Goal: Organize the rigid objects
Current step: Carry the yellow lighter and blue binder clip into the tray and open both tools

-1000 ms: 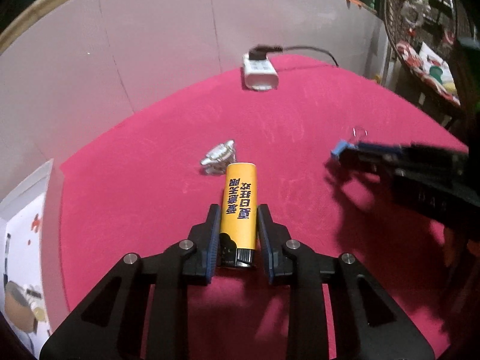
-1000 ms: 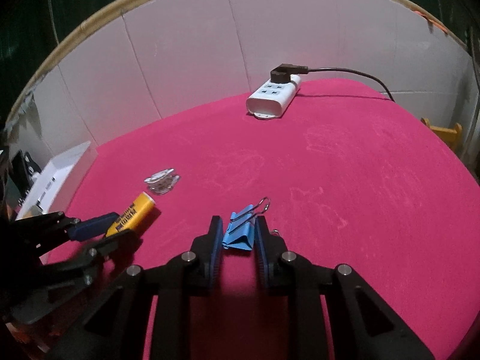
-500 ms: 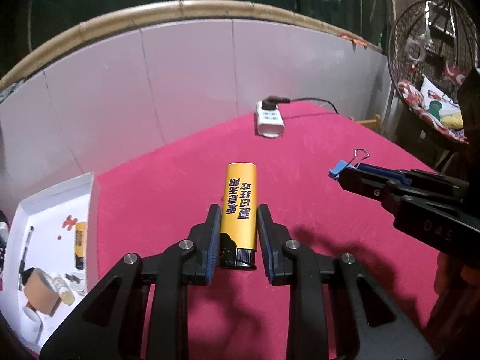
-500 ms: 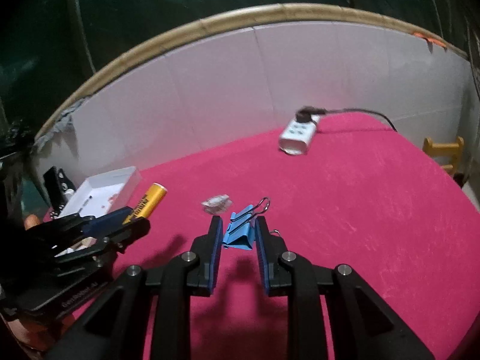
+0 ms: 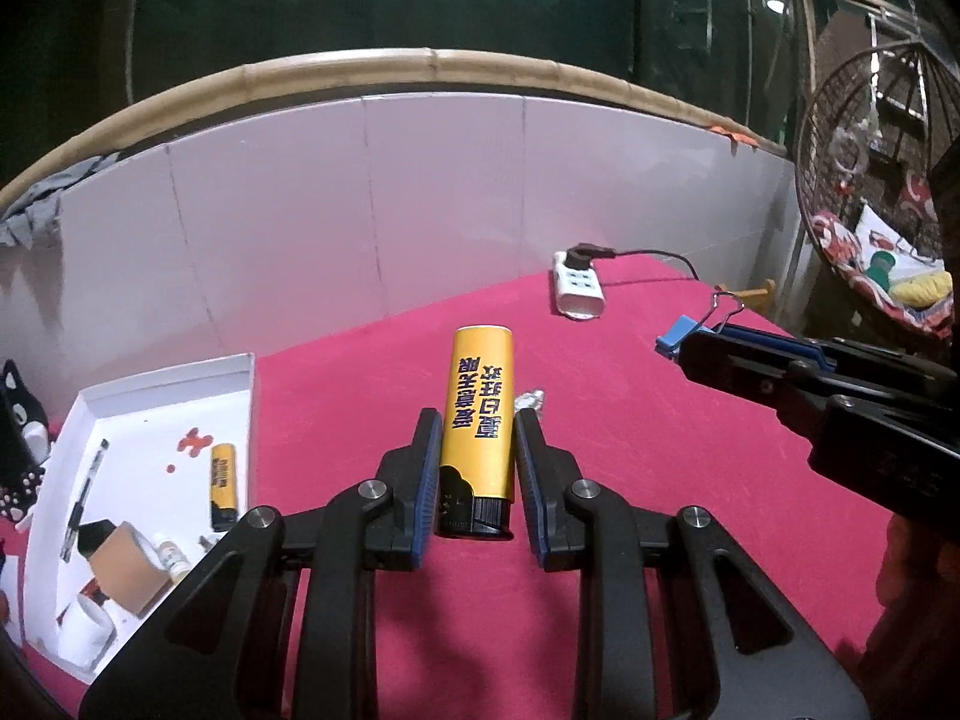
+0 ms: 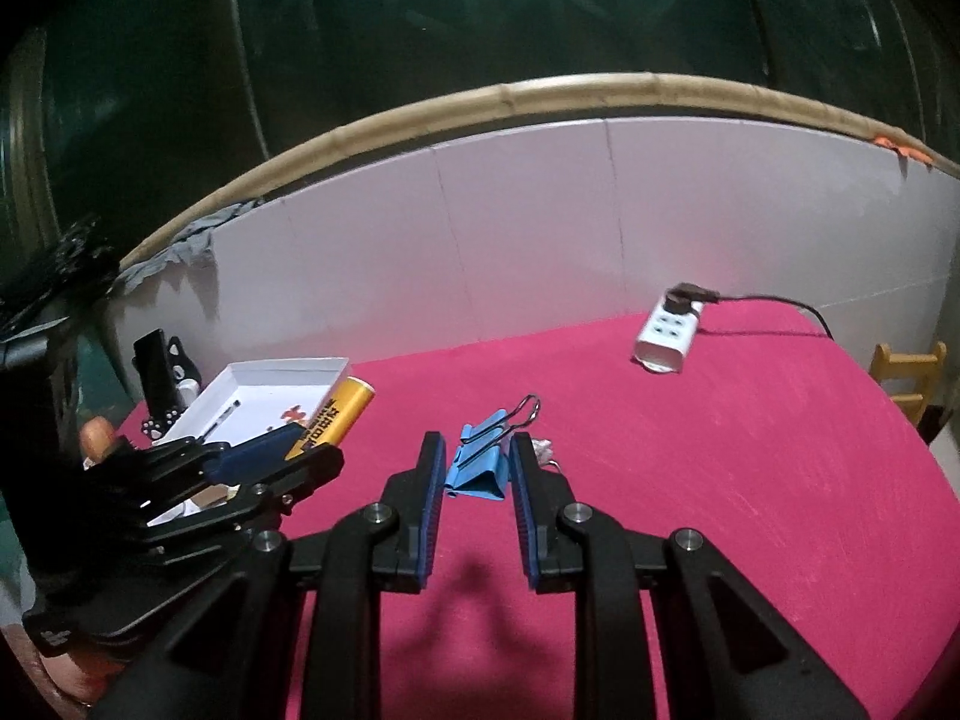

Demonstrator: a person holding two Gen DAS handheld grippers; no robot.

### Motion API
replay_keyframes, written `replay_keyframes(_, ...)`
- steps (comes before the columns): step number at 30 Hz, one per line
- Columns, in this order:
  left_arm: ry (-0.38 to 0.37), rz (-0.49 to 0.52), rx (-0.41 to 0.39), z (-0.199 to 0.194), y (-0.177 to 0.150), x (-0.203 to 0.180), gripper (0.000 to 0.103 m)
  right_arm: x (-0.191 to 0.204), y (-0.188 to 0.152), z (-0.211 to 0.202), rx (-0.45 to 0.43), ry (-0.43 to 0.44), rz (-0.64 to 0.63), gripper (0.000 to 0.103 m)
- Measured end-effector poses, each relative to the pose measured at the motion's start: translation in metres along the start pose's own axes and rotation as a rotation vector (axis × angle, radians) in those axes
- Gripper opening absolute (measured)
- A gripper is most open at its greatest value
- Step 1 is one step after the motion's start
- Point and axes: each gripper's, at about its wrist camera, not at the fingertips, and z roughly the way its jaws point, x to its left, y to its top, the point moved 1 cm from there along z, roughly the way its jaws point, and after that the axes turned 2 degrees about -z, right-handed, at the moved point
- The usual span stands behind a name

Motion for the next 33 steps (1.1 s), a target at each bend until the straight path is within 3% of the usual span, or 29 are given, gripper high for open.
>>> replay_keyframes(22, 0.109, -0.179, -0.055, -0.034, -0.024, 0.097, 0.024, 0.107, 0.021, 0.035, 0.043, 0.097, -0.201, 0.020)
replay_keyframes(28, 0.178, -0.255, -0.055, -0.038, -0.039, 0.143, 0.024, 0.138, 0.019, 0.064, 0.094, 0.137, -0.236, 0.020)
replay_keyframes(33, 0.280, -0.336, -0.061, -0.046, -0.050, 0.194, 0.024, 0.168, 0.013, 0.095, 0.148, 0.143, -0.272, 0.020)
